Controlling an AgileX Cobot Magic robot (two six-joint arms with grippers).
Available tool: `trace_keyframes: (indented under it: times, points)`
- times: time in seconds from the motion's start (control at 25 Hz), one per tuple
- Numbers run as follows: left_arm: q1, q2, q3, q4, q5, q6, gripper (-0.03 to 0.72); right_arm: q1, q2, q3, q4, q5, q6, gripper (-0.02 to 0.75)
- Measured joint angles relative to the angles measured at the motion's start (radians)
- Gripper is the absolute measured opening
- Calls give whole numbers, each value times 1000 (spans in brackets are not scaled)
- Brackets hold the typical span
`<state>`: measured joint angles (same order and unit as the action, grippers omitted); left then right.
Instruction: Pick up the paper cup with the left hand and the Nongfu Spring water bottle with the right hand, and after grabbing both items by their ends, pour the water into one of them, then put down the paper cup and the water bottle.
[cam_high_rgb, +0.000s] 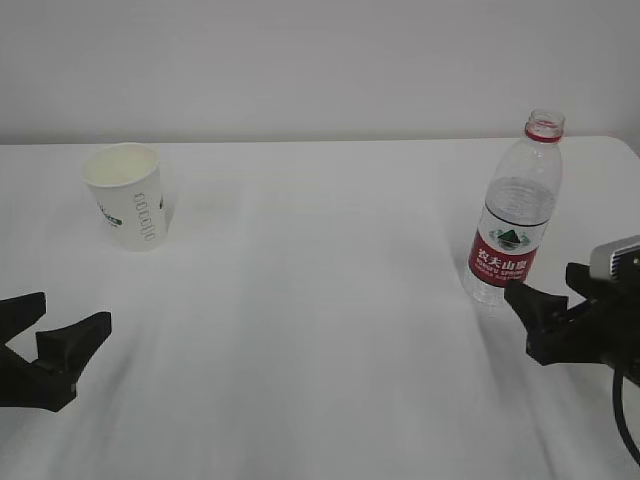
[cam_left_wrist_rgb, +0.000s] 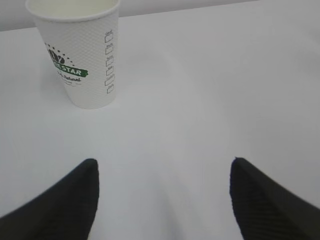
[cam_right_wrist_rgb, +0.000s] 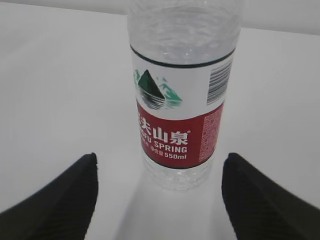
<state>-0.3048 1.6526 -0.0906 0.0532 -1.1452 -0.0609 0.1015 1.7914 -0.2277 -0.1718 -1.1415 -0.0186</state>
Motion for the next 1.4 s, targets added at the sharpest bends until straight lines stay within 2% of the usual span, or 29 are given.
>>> trace_keyframes:
  times: [0.68, 1.4]
  points:
    - [0, 2, 0, 0, 0, 0, 587, 0, 131, -132, 0, 0, -2, 590]
    - [0, 2, 0, 2, 0, 0, 593, 0, 141, -196, 9, 0, -4, 590]
